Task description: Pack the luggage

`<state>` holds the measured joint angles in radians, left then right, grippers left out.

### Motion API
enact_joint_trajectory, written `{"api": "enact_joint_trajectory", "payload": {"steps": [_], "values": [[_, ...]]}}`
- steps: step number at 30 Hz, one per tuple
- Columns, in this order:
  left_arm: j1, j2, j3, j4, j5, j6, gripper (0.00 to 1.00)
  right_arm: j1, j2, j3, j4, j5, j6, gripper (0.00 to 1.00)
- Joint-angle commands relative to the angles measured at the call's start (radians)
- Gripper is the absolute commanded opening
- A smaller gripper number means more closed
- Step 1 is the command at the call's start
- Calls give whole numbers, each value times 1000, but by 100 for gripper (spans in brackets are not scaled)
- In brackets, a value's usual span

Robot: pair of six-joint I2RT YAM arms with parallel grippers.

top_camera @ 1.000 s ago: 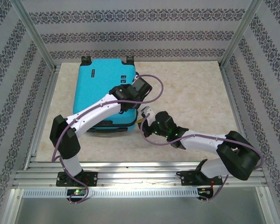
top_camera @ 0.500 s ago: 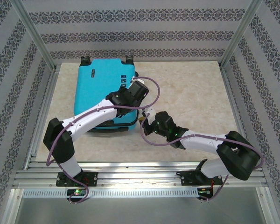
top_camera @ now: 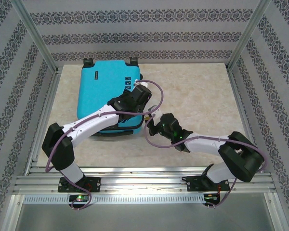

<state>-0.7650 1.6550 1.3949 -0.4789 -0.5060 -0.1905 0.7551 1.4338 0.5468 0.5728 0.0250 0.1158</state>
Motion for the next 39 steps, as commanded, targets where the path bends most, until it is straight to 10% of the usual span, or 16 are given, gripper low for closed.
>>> {"api": "enact_joint_trajectory", "payload": {"steps": [1,21,29,39], "values": [[25,40,-110,-319,70,-23,67,-82,7,76,132,180,-1,0],[6,-93,-181,-210,138,5,74,-109,98,196,104,117,11,0],[127,-318,-145,-130,204,18,100,-124,-6,171,34,161,54,67],[495,-602,-306,-87,318,-97,100,-137,-19,310,-173,-45,200,81]]}}
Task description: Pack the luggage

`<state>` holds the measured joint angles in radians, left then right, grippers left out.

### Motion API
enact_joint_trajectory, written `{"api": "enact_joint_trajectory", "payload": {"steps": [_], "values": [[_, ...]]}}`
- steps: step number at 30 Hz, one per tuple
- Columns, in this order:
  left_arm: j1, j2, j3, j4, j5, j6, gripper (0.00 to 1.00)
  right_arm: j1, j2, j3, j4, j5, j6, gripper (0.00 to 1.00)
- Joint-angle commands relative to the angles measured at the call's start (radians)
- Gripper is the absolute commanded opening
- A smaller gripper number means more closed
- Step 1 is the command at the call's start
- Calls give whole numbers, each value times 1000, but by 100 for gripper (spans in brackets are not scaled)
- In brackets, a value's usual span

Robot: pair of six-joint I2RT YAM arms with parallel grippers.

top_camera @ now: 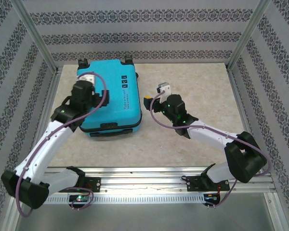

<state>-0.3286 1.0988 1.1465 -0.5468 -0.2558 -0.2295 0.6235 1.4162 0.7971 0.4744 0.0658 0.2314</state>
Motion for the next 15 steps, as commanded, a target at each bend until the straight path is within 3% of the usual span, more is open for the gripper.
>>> {"api": "enact_joint_trajectory", "payload": {"steps": [1,5,8,15], "values": [[86,-74,-83,-11,77,-68,100,-5,0,71,-86,-110,116,81],[190,-134,-145,-9,116,-95,100,-7,9,90,-75,-194,233,83],[265,-142,-179,7,210,-105,100,-7,29,120,-78,-270,283,83],[321,-124,-224,42,313,-123,97,-5,92,178,-96,-379,332,85]]}}
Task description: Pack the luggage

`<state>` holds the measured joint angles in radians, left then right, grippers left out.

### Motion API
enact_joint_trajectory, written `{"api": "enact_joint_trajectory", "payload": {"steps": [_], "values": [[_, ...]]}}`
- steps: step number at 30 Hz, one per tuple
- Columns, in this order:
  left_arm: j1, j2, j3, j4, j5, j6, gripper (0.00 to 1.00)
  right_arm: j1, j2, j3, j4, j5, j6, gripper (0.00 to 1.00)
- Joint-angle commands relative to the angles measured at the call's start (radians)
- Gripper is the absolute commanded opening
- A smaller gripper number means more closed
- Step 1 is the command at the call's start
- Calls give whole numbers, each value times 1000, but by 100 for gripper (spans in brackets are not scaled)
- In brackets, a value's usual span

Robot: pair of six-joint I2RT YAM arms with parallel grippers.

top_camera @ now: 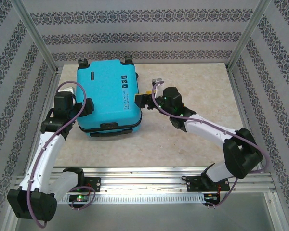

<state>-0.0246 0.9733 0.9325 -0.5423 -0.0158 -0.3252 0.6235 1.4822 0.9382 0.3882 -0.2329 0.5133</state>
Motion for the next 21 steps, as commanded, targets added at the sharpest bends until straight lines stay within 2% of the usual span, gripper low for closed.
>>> {"api": "enact_joint_trajectory", "payload": {"steps": [1,6,12,16,19,21], "values": [[20,6,-13,40,88,-27,96,-5,36,40,-9,-86,54,86],[23,35,-20,51,148,-23,92,-2,84,62,-15,-107,66,87],[23,61,-23,70,227,-25,87,-1,140,97,-17,-175,79,81],[23,79,-34,102,318,-41,84,-1,168,123,-16,-235,85,76],[15,99,-51,156,419,-82,82,-1,164,121,-14,-231,90,75],[-15,109,-57,175,429,-96,81,-1,156,114,-13,-217,87,75]]}}
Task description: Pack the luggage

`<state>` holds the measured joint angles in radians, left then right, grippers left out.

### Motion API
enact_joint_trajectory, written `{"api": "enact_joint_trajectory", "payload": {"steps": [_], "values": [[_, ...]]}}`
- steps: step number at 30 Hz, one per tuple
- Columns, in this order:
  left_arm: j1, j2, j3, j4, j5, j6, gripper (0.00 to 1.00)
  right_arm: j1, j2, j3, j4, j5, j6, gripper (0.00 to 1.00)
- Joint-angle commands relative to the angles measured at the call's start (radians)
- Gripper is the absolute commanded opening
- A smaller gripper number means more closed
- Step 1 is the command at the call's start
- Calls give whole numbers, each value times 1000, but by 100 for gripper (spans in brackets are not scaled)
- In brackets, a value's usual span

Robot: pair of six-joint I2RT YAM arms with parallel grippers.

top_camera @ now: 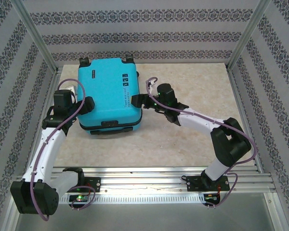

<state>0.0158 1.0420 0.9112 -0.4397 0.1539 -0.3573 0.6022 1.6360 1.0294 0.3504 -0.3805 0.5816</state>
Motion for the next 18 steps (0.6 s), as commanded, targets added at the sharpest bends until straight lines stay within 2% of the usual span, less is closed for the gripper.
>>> {"api": "enact_joint_trajectory", "payload": {"steps": [1,12,18], "values": [[-77,45,-35,75,250,-67,80,19,-5,20,23,-64,17,75],[-356,164,38,105,184,-67,80,-15,-103,-63,12,8,11,74],[-436,252,86,153,182,-88,80,-49,-175,-126,10,34,15,74]]}}
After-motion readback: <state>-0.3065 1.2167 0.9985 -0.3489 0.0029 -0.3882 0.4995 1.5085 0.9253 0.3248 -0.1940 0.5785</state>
